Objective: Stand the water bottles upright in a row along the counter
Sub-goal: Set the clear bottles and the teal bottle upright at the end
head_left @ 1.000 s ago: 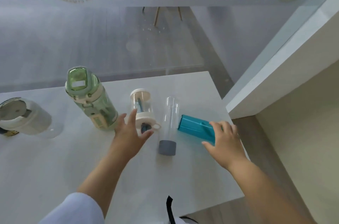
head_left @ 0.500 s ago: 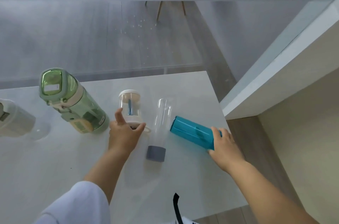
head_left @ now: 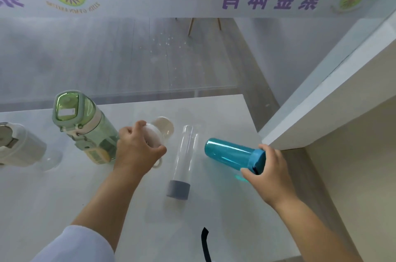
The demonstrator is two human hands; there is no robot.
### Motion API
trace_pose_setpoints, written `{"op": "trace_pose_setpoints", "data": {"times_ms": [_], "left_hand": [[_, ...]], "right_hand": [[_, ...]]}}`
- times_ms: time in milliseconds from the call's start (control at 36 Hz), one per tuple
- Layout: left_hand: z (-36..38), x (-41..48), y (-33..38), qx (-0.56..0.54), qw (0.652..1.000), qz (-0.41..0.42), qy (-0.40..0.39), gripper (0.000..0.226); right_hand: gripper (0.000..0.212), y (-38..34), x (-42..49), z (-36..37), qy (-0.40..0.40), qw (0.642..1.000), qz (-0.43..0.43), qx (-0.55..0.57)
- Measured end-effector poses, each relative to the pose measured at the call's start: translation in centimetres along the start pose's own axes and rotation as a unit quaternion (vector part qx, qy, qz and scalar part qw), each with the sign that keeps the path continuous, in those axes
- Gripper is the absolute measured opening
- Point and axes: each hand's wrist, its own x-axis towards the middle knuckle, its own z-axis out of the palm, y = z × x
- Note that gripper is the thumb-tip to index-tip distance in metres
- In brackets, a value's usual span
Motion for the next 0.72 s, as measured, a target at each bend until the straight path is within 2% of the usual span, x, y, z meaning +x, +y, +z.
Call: {"op": "trace_pose_setpoints", "data": {"times_ms": [111,250,417,528,639,722], "left_hand": [[-1.1,0.9,1.1,0.033,0.999,0.025,-0.013,0.074],[-2.0,2.4,2.4,0.062,0.997,0.037,-0.027,0.072],[-2.0,3.5,3.1,0.097,0.992,0.043,-0.075,0.067],[-1.9,4.0,2.8,0.068,0.993,0.055,-0.082,0.051],[-1.8,4.2,2.6,0.058,0.991,0.064,-0.098,0.081],[-2.0,4.2,2.4,0.063,0.991,0.071,-0.095,0.082]], "right_hand": [[0.07,-1.8,1.1,-1.3,0.04,0.998,-0.054,-0.004],[0.067,-4.0,2.8,-2.4,0.046,0.99,-0.117,-0.062],[0.069,-5.4,4.6,-2.9,0.004,0.982,-0.153,-0.113],[0.07,-5.4,5.1,-2.8,-0.046,0.975,-0.154,-0.156],[0.073,-5.4,5.4,-2.8,-0.09,0.965,-0.178,-0.17],[0.077,-5.5,5.3,-2.6,-0.115,0.956,-0.198,-0.182]]}}
